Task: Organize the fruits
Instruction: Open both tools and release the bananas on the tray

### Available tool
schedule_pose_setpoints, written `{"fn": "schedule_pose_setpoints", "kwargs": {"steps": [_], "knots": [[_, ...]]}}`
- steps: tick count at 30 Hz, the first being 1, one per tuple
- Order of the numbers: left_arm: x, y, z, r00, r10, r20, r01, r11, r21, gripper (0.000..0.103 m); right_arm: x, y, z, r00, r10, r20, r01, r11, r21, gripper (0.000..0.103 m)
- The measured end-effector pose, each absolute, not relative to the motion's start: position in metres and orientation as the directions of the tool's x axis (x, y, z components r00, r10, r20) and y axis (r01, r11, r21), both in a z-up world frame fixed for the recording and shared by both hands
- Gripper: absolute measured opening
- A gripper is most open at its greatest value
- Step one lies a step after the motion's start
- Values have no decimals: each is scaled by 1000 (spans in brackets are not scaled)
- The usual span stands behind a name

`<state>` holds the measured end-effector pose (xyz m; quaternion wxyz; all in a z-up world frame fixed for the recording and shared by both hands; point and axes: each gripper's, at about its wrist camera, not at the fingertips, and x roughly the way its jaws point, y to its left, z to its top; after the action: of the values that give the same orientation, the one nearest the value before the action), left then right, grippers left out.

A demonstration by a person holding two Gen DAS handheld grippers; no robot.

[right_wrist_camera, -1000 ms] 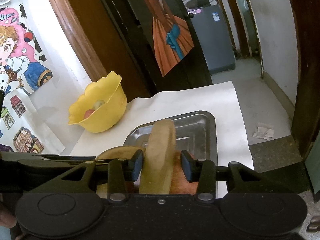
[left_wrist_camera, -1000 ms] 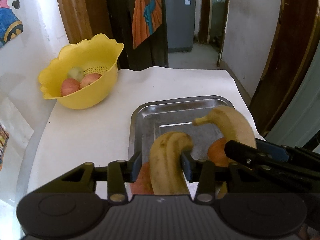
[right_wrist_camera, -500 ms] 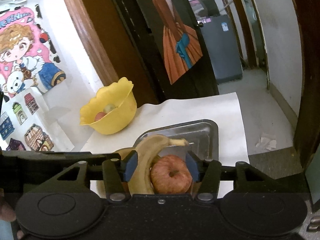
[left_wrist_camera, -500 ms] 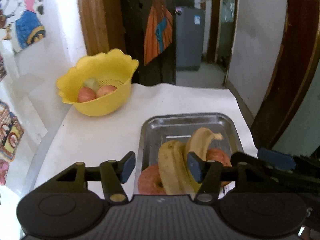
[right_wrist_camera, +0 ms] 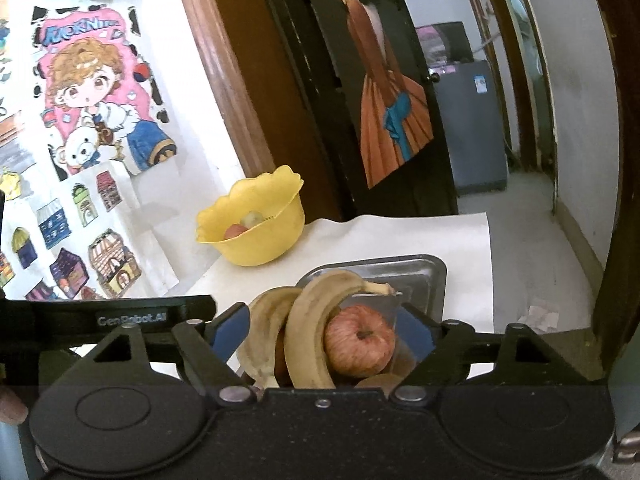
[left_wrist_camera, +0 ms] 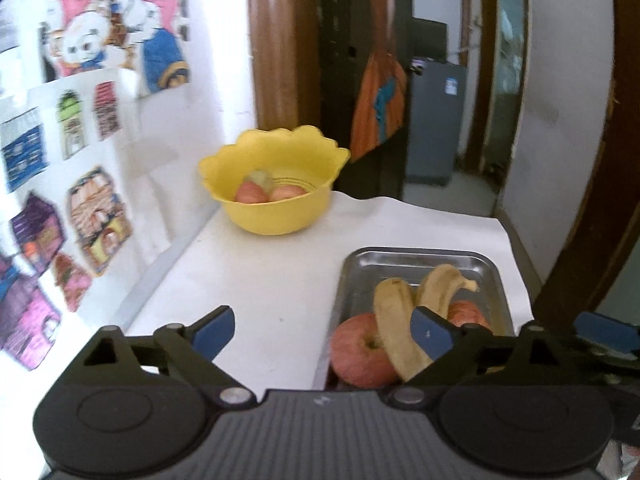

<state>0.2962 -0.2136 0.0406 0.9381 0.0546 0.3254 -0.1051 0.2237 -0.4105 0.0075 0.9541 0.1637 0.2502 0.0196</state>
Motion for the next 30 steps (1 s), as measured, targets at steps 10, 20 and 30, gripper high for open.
{"fn": "schedule_pose_setpoints", "kwargs": {"steps": [10,20,30], "knots": [[253,-190,38,794,-88,-602,120,993,14,102,193,-412,9,878,152,-453,-10,954,301,97],[227,-166,4,808,-148,-570,162,986,-27,102,166,-403,-10,898,115,-425,21,953,303,102],[208,-132,-23,843,-205,-498,198,978,-68,102,137,-384,-33,939,79,-334,35,946,321,102]]}}
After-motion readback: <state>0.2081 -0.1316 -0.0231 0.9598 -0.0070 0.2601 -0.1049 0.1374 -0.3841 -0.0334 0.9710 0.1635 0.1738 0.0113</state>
